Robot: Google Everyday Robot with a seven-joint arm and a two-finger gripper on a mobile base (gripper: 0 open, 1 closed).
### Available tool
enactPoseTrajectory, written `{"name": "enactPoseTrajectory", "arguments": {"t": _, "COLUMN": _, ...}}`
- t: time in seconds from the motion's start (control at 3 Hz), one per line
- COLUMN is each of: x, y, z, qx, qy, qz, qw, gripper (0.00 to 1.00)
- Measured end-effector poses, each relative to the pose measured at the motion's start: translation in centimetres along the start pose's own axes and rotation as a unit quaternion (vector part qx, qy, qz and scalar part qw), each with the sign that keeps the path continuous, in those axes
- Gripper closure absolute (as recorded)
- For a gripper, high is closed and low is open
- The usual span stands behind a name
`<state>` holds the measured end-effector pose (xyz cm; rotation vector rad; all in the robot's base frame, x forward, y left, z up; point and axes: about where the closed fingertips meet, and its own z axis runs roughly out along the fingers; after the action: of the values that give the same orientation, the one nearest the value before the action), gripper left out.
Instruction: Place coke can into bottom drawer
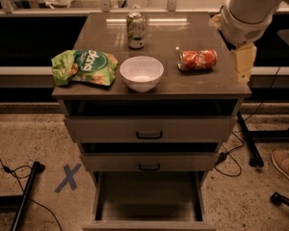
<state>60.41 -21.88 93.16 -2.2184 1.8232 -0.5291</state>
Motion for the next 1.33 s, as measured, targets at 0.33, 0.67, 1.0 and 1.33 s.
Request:
{"name": "enactPoseTrajectory", "arguments": {"t": 0.33, "x": -0.4, "y": -1.3, "z": 2.5, "qx": -0.015, "qy": -0.005, "qz": -0.008, "qw": 0.9998, "gripper": 0.0}}
{"name": "enactPoseTrajectory", "arguments": {"t": 0.67, "x": -0.8, "y": -3.3, "z": 5.2, "qx": -0.036, "qy": -0.036, "qz": -0.002, "qw": 0.9987, "gripper": 0.0}}
{"name": "enactPoseTrajectory", "arguments": {"t": 1.0, "x": -0.4, "y": -5.5, "z": 7.6, "qx": -0.051, "qy": -0.074, "qz": 0.016, "qw": 0.9958, "gripper": 0.0}}
{"name": "enactPoseTrajectory", "arguments": {"t": 1.33, "x": -0.4, "y": -7.3, "z": 8.9, "qx": -0.046, "qy": -0.118, "qz": 0.034, "qw": 0.9914, "gripper": 0.0}}
